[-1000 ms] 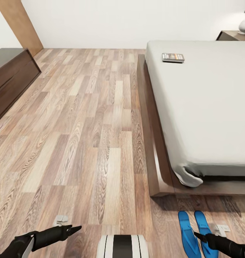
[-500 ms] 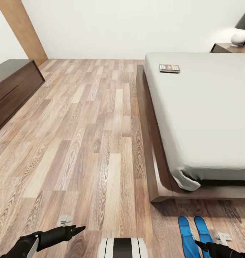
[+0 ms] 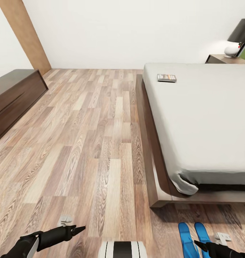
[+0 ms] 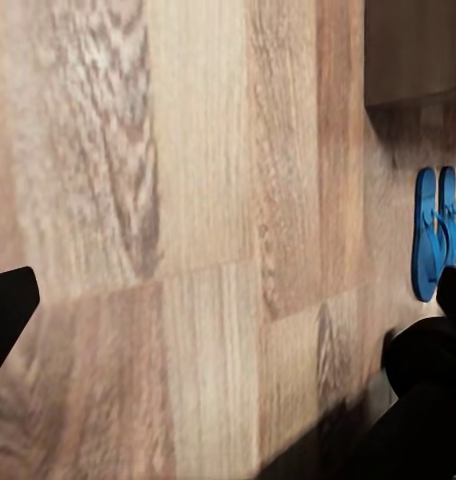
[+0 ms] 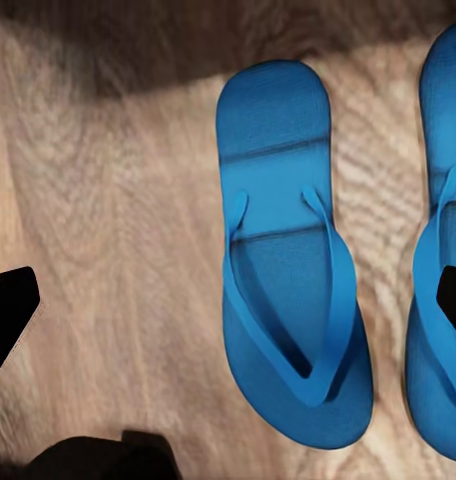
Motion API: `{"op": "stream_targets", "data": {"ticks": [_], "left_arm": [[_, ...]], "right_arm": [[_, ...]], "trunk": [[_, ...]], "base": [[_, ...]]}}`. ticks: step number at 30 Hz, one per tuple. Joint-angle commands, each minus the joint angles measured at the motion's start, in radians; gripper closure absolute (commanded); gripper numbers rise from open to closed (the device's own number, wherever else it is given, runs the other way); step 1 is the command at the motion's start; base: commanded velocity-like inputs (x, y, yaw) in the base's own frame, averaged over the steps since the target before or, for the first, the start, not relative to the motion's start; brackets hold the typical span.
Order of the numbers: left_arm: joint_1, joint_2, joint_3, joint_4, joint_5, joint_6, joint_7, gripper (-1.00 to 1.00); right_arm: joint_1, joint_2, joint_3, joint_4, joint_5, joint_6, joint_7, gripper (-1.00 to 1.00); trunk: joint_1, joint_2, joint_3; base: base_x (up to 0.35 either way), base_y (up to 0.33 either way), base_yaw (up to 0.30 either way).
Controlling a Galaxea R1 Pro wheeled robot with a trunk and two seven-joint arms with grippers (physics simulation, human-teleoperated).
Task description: In the bedroom, move the book from the bed onto either nightstand, and place the two sandals side by side next to the bed.
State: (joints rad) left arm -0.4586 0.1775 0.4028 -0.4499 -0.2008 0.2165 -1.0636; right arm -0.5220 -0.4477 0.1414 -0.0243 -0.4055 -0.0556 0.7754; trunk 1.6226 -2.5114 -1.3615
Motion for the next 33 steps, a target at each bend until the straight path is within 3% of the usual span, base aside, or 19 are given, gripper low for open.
{"op": "stream_targets", "data": {"ticks": [1, 7, 15, 25, 29, 33], "left_arm": [[0.000, -0.001, 0.008, -0.001, -0.008, 0.010, -0.007, -1.00], [0.000, -0.001, 0.008, -0.001, -0.008, 0.010, -0.006, -1.00], [0.000, -0.001, 0.008, -0.001, -0.008, 0.010, -0.006, -1.00], [0.000, -0.003, 0.006, -0.001, -0.008, 0.010, 0.016, -1.00], [0.000, -0.017, 0.004, -0.001, -0.010, 0.010, 0.052, -1.00], [0.001, -0.046, 0.003, 0.004, -0.012, 0.010, 0.088, -1.00]], "right_arm": [[0.000, 0.000, 0.009, 0.001, -0.006, -0.006, 0.002, -1.00], [0.000, 0.007, 0.009, 0.001, -0.005, -0.006, 0.002, -1.00], [0.000, 0.046, 0.009, 0.001, -0.003, -0.006, 0.002, -1.00], [0.000, 0.051, 0.009, 0.002, 0.000, -0.006, 0.001, -1.00], [0.000, 0.054, 0.011, 0.006, 0.001, -0.006, -0.002, -1.00], [0.000, 0.092, 0.010, 0.007, 0.002, -0.006, -0.003, -1.00]], "trunk": [[-0.001, 0.000, 0.003], [-0.003, 0.001, 0.027], [-0.007, 0.003, 0.057], [-0.011, 0.006, 0.096], [-0.013, 0.007, 0.112], [-0.015, 0.007, 0.127]], "base": [[0.000, 0.000, 0.000], [0.000, 0.000, 0.000], [0.000, 0.000, 0.000], [0.000, 0.000, 0.000], [0.000, 0.000, 0.000], [0.000, 0.000, 0.000]]}}
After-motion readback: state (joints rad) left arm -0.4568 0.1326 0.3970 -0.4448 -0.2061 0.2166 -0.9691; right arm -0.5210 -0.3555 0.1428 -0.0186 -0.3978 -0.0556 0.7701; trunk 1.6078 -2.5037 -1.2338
